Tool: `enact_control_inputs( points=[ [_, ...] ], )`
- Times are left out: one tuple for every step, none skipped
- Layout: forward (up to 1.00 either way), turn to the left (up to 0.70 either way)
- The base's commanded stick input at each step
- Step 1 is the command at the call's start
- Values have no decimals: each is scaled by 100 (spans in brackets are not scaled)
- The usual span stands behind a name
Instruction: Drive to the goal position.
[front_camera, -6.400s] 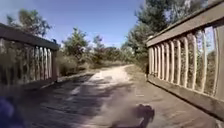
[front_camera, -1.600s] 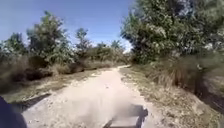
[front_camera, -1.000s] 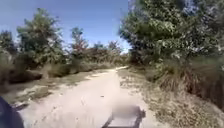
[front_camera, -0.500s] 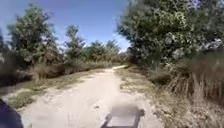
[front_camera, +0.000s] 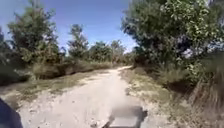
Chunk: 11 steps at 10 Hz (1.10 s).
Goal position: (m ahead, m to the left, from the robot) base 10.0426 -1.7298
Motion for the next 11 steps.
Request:
enact_control_inputs(
  points=[
    [70, 27],
    [70, 11],
    [70, 0],
    [70, 0],
    [70, 0],
    [70, 0],
    [70, 0],
    [70, 0],
    [70, 9],
    [70, 27],
    [70, 27]
  ],
)
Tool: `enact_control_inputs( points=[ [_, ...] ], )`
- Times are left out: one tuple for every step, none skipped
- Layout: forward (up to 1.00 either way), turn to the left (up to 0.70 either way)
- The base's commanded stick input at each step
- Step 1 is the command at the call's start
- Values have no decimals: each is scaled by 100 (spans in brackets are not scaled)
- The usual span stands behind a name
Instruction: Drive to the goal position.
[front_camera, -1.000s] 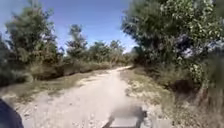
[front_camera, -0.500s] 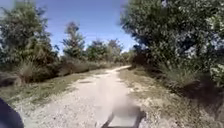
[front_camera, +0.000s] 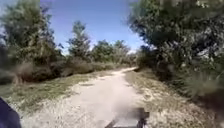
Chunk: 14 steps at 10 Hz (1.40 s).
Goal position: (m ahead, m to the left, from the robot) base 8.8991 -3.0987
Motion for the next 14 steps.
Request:
enact_control_inputs(
  points=[
    [70, 27],
    [70, 24],
    [70, 20],
    [70, 16],
    [70, 12],
    [70, 8],
    [70, 4],
    [70, 0],
    [76, 0],
    [83, 0],
    [85, 0],
    [85, 0],
    [85, 0],
    [85, 0]
  ],
)
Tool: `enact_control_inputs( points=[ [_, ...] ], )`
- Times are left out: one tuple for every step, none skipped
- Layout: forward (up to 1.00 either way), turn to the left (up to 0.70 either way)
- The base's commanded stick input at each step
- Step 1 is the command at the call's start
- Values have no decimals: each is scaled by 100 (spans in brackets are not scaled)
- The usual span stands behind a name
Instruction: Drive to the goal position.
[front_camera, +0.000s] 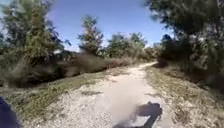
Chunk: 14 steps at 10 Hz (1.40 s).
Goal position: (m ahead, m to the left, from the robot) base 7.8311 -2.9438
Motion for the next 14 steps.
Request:
enact_control_inputs(
  points=[
    [85, 0],
    [85, 0],
    [85, 0],
    [85, 0],
    [85, -18],
    [85, -27],
    [85, -27],
    [85, -27],
    [85, -15],
    [85, 0],
    [85, 0],
    [85, 0],
    [85, -5],
    [85, -27]
  ],
)
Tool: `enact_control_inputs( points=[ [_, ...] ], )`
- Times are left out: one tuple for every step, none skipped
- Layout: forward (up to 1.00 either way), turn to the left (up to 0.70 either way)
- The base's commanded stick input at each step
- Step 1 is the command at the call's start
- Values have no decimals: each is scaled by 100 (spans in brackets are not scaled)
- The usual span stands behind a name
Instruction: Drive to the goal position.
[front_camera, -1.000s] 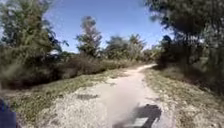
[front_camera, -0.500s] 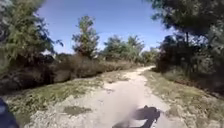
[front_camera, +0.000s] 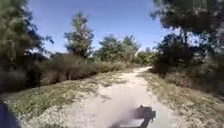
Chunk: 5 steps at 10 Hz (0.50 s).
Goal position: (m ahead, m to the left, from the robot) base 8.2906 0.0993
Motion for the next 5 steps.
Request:
enact_control_inputs(
  points=[
    [85, -24],
    [85, -2],
    [85, -23],
    [85, -27],
    [85, -7]
  ],
)
